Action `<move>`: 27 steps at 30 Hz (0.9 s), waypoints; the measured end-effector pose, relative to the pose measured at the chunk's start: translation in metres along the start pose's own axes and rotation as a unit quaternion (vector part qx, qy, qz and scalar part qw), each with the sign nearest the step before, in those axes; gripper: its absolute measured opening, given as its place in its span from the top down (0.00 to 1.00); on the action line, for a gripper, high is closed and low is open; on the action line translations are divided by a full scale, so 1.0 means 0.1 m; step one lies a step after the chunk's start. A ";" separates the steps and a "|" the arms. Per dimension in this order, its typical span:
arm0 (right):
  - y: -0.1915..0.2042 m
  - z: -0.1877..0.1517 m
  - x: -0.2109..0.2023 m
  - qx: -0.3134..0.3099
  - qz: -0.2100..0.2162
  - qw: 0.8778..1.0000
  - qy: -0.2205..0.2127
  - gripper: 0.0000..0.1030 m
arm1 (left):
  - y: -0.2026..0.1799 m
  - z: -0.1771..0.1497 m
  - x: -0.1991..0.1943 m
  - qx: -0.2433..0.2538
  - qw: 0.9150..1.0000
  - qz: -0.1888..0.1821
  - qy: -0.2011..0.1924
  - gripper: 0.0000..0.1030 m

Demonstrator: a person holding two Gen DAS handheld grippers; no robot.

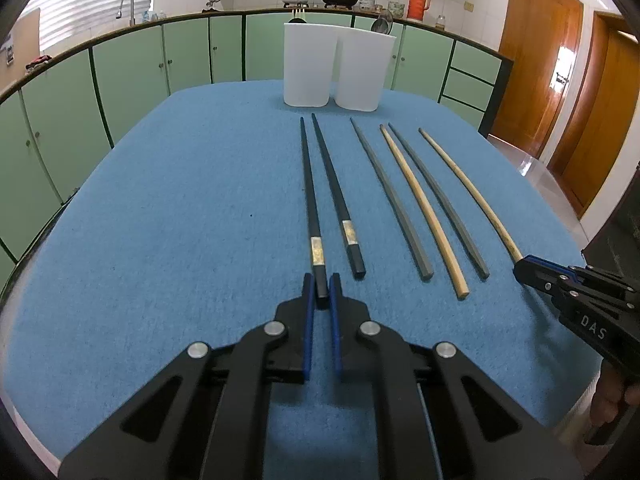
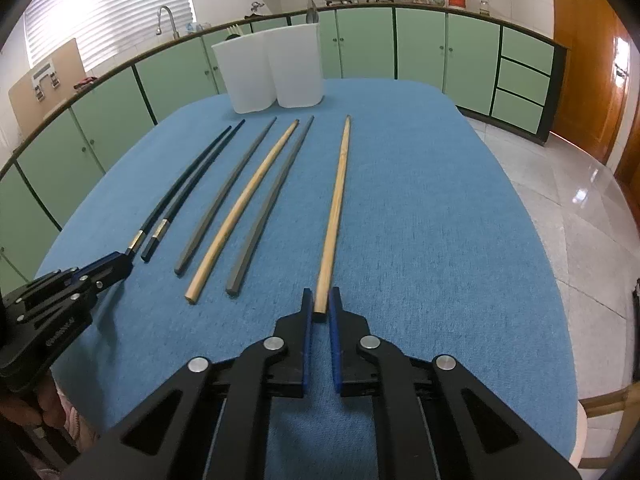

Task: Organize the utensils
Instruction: 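Lift the black chopstick with the left tool while the right tool lifts the wooden chopstick toward the holder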

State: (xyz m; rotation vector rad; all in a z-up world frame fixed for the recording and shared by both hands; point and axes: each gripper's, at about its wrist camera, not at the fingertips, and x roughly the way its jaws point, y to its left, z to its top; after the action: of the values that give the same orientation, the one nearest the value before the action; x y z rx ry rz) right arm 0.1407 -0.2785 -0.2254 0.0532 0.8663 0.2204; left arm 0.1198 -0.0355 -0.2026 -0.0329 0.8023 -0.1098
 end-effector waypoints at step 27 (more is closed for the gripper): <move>-0.21 1.19 -1.19 -0.021 0.014 0.989 -0.145 0.94 | 0.04 1.22 -1.23 0.048 0.979 0.013 -0.198 0.94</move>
State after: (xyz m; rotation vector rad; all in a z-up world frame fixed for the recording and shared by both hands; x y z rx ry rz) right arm 0.1602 -0.3198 -0.0616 0.0569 0.5714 0.2505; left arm 0.1236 -0.0199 -0.0302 0.0471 0.3973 -0.1121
